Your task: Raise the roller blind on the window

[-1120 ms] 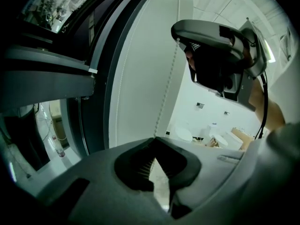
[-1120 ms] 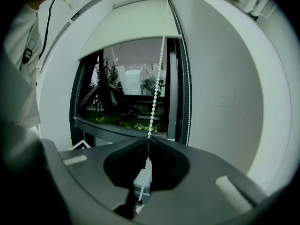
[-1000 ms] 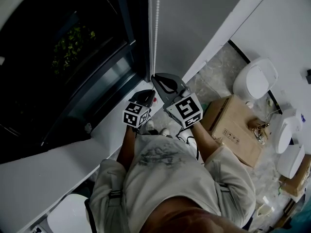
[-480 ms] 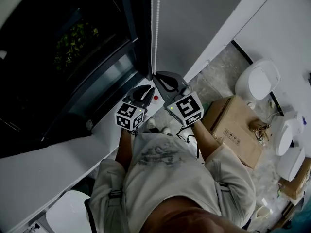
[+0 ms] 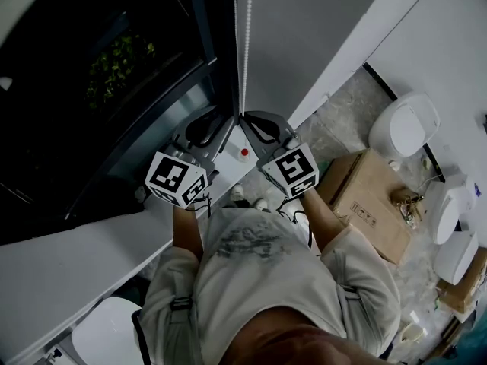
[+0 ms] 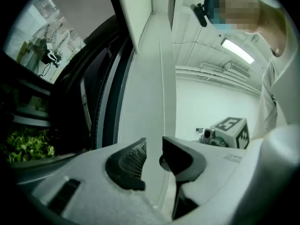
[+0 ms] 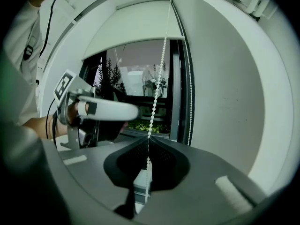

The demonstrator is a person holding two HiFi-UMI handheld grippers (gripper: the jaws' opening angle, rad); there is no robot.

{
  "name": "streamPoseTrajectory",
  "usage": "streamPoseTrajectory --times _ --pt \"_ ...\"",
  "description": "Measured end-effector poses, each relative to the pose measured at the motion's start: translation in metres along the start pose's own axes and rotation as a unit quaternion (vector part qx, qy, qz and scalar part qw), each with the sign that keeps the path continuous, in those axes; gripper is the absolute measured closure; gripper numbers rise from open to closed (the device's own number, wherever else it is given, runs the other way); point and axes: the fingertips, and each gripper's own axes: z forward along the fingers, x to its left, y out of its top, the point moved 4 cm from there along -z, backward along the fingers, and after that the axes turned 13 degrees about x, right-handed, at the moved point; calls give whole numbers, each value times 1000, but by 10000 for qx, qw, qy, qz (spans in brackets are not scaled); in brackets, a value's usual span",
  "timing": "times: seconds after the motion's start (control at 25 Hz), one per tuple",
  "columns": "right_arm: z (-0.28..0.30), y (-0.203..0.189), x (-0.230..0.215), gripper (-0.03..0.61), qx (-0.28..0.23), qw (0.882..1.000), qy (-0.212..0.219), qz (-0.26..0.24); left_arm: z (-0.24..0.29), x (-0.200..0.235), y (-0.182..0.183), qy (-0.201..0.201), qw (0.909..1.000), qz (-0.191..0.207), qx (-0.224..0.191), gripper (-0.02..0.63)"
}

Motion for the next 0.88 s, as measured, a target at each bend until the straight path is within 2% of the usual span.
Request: streamPoseTrajectory --times 0.24,0.52,0.64,0.72,0.88 --pt "0 1 2 568 -7 10000 -6 -11 -3 -11 54 -169 9982 393 -421 488" --pt "2 2 6 568 -9 10000 -10 -35 6 -18 94 -276 9948 707 -680 485" --pt "3 3 7 568 -13 10000 -17 -50 10 -18 102 -214 9941 775 -734 514" --pt "3 3 8 568 -11 10000 -22 -58 12 -18 104 -128 9940 796 -744 583" --pt "3 2 6 568 -11 10000 -46 -50 15 -19 103 -40 9940 861 -680 595"
